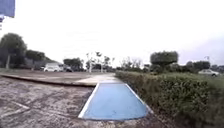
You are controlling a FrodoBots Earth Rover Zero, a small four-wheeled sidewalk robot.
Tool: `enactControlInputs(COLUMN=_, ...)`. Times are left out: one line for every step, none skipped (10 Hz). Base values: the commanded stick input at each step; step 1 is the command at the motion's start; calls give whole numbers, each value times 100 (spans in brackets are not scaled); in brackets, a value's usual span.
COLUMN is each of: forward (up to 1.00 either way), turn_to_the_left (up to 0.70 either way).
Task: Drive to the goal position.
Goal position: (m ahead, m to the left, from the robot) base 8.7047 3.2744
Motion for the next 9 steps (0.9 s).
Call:
enactControlInputs(forward=50, turn_to_the_left=-43)
enactControlInputs(forward=50, turn_to_the_left=-4)
enactControlInputs(forward=50, turn_to_the_left=0)
enactControlInputs(forward=50, turn_to_the_left=0)
enactControlInputs(forward=50, turn_to_the_left=0)
enactControlInputs(forward=50, turn_to_the_left=0)
enactControlInputs(forward=50, turn_to_the_left=0)
enactControlInputs(forward=50, turn_to_the_left=0)
enactControlInputs(forward=50, turn_to_the_left=0)
